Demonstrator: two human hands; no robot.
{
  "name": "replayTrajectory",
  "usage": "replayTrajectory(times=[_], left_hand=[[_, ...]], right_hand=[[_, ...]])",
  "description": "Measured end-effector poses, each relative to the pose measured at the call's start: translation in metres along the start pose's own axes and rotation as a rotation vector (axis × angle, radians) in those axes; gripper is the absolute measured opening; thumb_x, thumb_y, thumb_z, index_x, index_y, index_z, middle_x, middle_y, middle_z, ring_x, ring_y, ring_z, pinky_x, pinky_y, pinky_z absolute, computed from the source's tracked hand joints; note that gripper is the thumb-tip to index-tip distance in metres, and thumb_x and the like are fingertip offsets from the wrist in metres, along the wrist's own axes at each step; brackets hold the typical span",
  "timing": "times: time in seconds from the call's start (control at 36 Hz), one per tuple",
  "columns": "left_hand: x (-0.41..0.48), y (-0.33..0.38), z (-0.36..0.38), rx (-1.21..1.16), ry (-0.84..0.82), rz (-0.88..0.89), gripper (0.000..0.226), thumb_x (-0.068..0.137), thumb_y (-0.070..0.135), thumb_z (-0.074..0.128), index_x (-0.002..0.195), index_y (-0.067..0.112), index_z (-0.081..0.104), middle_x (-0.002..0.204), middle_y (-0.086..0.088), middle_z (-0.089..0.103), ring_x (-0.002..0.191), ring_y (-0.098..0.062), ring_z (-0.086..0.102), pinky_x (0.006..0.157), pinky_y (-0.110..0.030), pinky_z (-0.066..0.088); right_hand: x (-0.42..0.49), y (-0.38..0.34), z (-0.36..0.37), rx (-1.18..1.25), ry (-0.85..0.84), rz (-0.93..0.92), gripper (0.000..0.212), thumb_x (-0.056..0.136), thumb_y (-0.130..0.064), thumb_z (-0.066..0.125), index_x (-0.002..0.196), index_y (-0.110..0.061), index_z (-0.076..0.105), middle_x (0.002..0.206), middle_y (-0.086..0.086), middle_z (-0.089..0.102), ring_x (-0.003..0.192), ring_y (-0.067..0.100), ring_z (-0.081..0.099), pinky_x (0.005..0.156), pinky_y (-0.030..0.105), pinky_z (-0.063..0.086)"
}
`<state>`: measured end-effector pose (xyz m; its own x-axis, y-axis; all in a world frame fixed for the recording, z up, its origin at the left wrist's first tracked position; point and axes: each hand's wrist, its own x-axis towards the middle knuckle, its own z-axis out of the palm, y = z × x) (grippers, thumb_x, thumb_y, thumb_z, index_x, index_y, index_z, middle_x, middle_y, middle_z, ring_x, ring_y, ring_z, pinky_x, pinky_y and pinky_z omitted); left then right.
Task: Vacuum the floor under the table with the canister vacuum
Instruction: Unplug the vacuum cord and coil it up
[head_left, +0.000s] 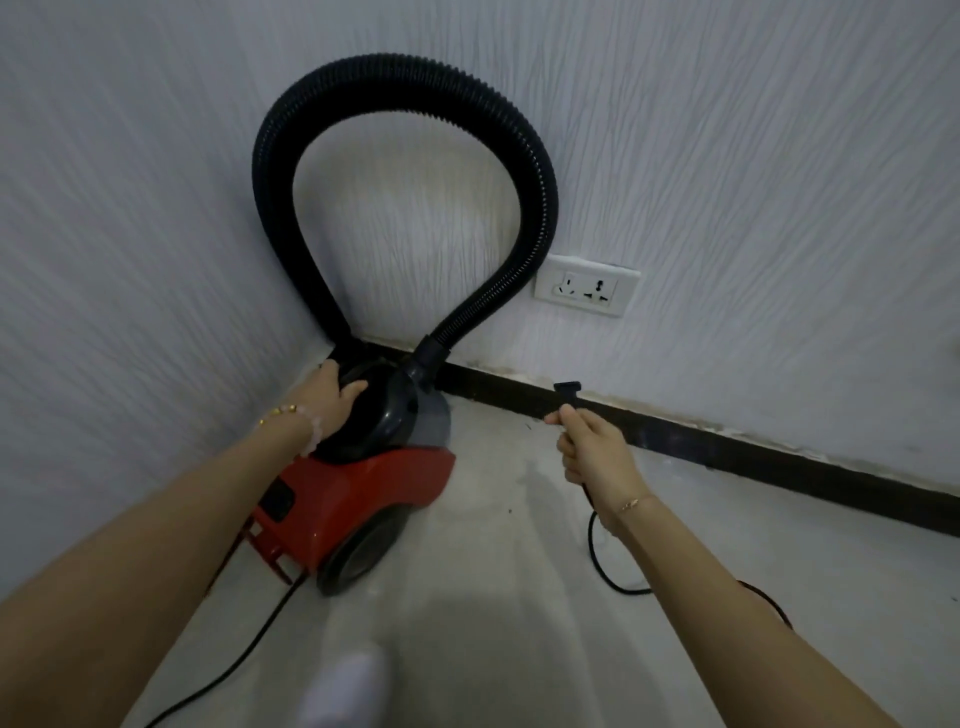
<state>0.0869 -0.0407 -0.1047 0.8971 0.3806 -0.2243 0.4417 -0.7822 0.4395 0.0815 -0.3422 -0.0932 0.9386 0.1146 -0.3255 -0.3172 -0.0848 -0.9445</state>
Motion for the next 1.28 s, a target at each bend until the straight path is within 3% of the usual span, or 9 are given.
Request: replayTrajectory(times=[0.25, 0.5, 0.61, 0.72, 0.81, 0.94, 1.03, 1.11, 1.28], left_hand=[[0.001, 0.01, -0.002, 0.067, 0.017, 0.007, 0.05, 0.1, 0.032, 0.041, 0.132, -0.006, 0.04, 0.132, -0.029, 0.05, 0.122, -0.04, 0.048, 0.103, -0.039, 0.034], [0.007, -0.009, 0.004, 0.033, 0.09, 0.144, 0.05, 0.099, 0.038, 0.041, 0.125, -0.004, 0.045, 0.126, -0.027, 0.054, 0.113, -0.037, 0.053, 0.091, -0.036, 0.04], [-0.007, -0.012, 0.011, 0.043, 0.194, 0.182, 0.049, 0.1, 0.033, 0.039, 0.137, 0.0, 0.036, 0.133, -0.027, 0.047, 0.118, -0.039, 0.049, 0.097, -0.042, 0.039], [-0.053, -0.02, 0.032, 0.087, 0.466, 0.63, 0.054, 0.09, 0.018, 0.053, 0.141, 0.002, 0.039, 0.141, -0.022, 0.04, 0.129, -0.038, 0.04, 0.11, -0.048, 0.032], [-0.102, -0.021, 0.059, 0.141, 0.247, 1.066, 0.053, 0.085, 0.028, 0.048, 0.134, 0.007, 0.05, 0.136, -0.013, 0.052, 0.132, -0.031, 0.042, 0.115, -0.041, 0.023], [-0.154, -0.033, 0.117, 0.365, 0.097, 1.392, 0.031, 0.081, 0.038, 0.058, 0.097, 0.015, 0.071, 0.091, -0.002, 0.068, 0.09, -0.022, 0.067, 0.106, -0.039, 0.036], [-0.165, -0.039, 0.134, 0.361, 0.098, 1.425, 0.03, 0.082, 0.032, 0.046, 0.077, 0.016, 0.07, 0.073, -0.002, 0.061, 0.068, -0.023, 0.062, 0.094, -0.035, 0.036], [-0.174, -0.05, 0.14, 0.383, 0.106, 1.409, 0.024, 0.082, 0.031, 0.051, 0.074, 0.015, 0.068, 0.071, -0.002, 0.059, 0.066, -0.023, 0.06, 0.085, -0.032, 0.036], [-0.176, -0.102, 0.127, 0.29, 0.117, 1.109, 0.023, 0.081, 0.033, 0.055, 0.076, 0.016, 0.07, 0.072, 0.0, 0.059, 0.068, -0.024, 0.059, 0.077, -0.028, 0.033]], right_hand=[[-0.03, 0.029, 0.001, -0.038, -0.105, 0.069, 0.024, 0.101, -0.014, 0.037, 0.114, -0.019, 0.057, 0.067, 0.0, 0.04, 0.059, 0.01, 0.036, 0.06, 0.024, 0.034], [-0.044, 0.07, 0.022, -0.222, -0.091, 0.031, 0.023, 0.098, -0.015, 0.046, 0.109, -0.009, 0.066, 0.071, -0.002, 0.059, 0.047, 0.005, 0.043, 0.05, 0.013, 0.038], [-0.057, 0.087, 0.036, -0.318, -0.142, -0.001, 0.022, 0.098, -0.016, 0.047, 0.108, -0.012, 0.066, 0.08, 0.007, 0.064, 0.048, 0.006, 0.043, 0.048, 0.011, 0.038], [-0.077, 0.1, 0.048, -0.395, -0.221, -0.018, 0.024, 0.098, -0.014, 0.046, 0.107, -0.011, 0.068, 0.074, 0.005, 0.062, 0.043, 0.001, 0.041, 0.047, 0.009, 0.037], [-0.091, 0.107, 0.049, -0.417, -0.241, -0.011, 0.028, 0.097, -0.015, 0.049, 0.076, -0.02, 0.067, 0.091, 0.011, 0.07, 0.042, 0.001, 0.041, 0.048, 0.013, 0.037], [-0.126, 0.124, 0.049, -0.459, -0.253, 0.066, 0.033, 0.098, -0.024, 0.047, 0.074, -0.02, 0.07, 0.053, -0.01, 0.058, 0.043, 0.004, 0.042, 0.048, 0.012, 0.037], [-0.149, 0.13, 0.051, -0.57, -0.248, 0.084, 0.042, 0.098, -0.03, 0.045, 0.064, -0.016, 0.065, 0.048, -0.01, 0.054, 0.044, 0.002, 0.043, 0.048, 0.01, 0.035], [-0.166, 0.136, 0.051, -0.549, -0.238, 0.097, 0.021, 0.095, -0.026, 0.051, 0.09, -0.02, 0.07, 0.064, -0.009, 0.064, 0.054, 0.004, 0.051, 0.056, 0.012, 0.042], [-0.184, 0.143, 0.033, -0.912, -0.159, 0.033, 0.006, 0.087, -0.027, 0.063, 0.09, -0.026, 0.069, 0.084, -0.009, 0.07, 0.084, 0.008, 0.065, 0.079, 0.023, 0.05]])
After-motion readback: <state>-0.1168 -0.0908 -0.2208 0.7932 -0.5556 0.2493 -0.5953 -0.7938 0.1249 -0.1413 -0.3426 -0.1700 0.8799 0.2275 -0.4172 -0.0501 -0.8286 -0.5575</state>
